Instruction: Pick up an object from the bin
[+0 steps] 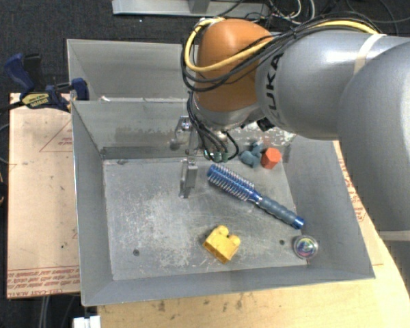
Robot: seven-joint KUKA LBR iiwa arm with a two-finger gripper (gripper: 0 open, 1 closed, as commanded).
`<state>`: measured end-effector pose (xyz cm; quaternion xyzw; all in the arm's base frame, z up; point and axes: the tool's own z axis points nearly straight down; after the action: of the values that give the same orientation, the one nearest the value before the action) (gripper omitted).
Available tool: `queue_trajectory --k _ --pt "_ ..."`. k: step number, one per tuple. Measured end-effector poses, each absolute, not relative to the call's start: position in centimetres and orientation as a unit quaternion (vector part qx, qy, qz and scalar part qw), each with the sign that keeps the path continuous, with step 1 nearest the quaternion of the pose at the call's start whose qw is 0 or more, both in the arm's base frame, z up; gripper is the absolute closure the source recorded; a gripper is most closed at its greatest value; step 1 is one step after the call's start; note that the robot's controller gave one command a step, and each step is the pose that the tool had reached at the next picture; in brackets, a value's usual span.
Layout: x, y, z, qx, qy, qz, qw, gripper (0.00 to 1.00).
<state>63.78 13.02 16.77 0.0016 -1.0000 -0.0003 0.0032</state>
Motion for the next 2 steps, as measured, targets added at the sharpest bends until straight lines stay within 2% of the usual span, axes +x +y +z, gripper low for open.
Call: queue_trajectory --k 1,2 --pt "65.6 7.0 12.7 0.113 -0.994 0.001 0.001 0.0" --pt "65.6 -1.1 12.1 0.311 -0.95 0.001 -0.001 0.0"
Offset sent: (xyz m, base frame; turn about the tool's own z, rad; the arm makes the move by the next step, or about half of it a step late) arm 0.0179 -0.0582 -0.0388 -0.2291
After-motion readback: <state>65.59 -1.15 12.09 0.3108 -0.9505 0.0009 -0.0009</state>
